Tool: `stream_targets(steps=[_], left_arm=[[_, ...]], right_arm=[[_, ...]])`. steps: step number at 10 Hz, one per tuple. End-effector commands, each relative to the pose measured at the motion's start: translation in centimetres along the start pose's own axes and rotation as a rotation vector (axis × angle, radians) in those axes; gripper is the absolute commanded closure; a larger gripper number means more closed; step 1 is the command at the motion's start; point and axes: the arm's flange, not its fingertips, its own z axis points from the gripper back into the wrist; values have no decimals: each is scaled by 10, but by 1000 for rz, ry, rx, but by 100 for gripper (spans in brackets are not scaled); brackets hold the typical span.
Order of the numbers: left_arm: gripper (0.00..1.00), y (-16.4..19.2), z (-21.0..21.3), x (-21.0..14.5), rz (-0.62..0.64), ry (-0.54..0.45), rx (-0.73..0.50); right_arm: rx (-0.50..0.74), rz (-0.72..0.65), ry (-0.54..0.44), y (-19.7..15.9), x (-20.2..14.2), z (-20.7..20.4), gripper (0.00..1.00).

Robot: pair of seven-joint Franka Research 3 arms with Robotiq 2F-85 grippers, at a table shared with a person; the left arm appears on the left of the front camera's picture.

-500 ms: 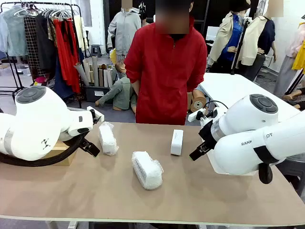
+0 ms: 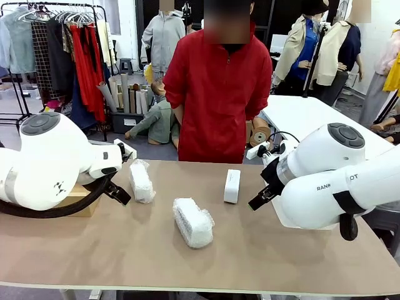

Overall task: Separate and place wrapped and unwrapped clocks.
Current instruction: Pick up the Digital clock indicated by the person.

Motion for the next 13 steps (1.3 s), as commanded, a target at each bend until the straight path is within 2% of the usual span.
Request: stream_targets(steps=[1, 13], left_arm=[[0, 0, 0, 0, 0, 0, 0], [0, 0, 0, 0, 0, 0, 0]], right_arm=[[0, 0, 0, 0, 0, 0, 0], [0, 0, 0, 0, 0, 0, 0]])
